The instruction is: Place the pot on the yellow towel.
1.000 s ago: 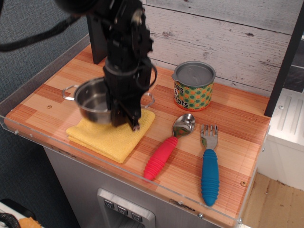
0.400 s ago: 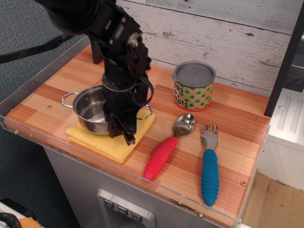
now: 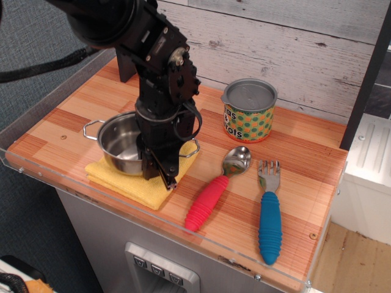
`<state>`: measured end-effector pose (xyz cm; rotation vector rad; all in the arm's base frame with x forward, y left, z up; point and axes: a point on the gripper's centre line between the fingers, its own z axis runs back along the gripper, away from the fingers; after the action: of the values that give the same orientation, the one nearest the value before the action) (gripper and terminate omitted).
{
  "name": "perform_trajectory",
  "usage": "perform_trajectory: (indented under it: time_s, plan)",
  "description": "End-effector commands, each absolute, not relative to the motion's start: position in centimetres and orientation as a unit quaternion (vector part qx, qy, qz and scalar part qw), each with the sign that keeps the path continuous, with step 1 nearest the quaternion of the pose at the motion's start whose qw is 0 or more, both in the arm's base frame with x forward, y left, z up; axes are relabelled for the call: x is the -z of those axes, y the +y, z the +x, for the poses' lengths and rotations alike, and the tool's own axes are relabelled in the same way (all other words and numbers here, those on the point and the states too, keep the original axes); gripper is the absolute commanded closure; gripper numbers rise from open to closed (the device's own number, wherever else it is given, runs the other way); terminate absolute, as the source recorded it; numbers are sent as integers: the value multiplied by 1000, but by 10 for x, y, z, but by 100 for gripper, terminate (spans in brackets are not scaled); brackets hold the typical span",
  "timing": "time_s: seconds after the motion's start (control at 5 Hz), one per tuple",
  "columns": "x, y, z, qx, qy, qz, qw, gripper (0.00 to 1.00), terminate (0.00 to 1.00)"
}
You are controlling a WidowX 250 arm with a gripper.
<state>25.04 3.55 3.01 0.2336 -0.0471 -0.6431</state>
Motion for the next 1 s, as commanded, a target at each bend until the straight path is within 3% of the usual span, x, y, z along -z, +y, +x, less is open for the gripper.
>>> perform_trajectory:
  time_s: [0.0,0.2,0.4,0.8]
  plan:
    - [-35,33,249,320,-32,111,940,100,0]
    - [-28,36,253,321,-23,102,941,100,0]
    - [-33,37,253,326,-32,84,941,0,0]
    - [-53,38,254,307,-50,62,948,0,0]
